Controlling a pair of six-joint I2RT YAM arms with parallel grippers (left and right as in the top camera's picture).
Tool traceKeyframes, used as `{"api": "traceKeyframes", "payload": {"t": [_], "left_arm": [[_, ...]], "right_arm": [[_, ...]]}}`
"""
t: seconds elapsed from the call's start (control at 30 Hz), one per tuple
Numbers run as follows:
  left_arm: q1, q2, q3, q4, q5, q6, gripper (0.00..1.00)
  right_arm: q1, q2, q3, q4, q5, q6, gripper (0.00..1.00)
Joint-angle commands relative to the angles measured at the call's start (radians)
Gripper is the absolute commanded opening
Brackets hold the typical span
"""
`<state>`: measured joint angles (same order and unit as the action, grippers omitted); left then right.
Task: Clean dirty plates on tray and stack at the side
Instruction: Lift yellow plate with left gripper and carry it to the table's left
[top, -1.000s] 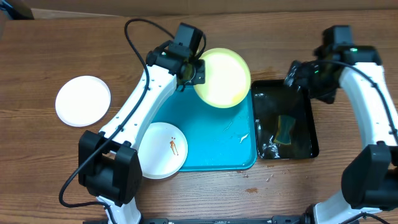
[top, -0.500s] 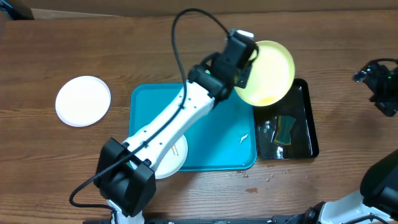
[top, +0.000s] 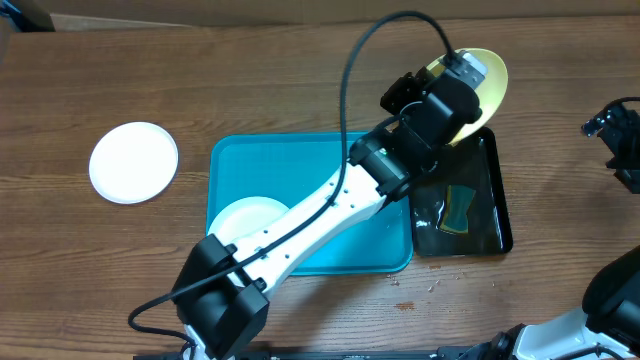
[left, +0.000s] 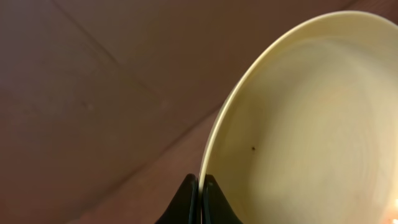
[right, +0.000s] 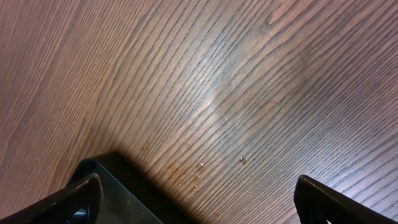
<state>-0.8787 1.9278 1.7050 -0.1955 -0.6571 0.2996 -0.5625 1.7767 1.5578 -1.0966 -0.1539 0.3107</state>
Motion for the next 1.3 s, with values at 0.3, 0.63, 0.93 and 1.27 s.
{"api": "traceKeyframes", "payload": {"t": [0.3, 0.63, 0.93, 1.27], "left_arm": [[-0.115, 0.058, 0.026, 0.256, -0.211, 0.493, 0.04], [-0.100, 0.058, 0.026, 0.194, -0.203, 0.232, 0.04], [0.098, 0.033, 0.032, -0.192, 0.280, -0.322, 0.04], [0.683, -0.060, 0.047, -0.453, 1.003, -0.701, 0.04]], "right_arm": [[-0.002, 0.000, 0.013, 0.003, -0.004, 0.001, 1.00], [-0.002, 0.000, 0.013, 0.003, -0.004, 0.001, 1.00], [-0.002, 0.000, 0.013, 0.003, -0.004, 0.001, 1.00], [-0.002, 0.000, 0.013, 0.003, -0.004, 0.001, 1.00]]}}
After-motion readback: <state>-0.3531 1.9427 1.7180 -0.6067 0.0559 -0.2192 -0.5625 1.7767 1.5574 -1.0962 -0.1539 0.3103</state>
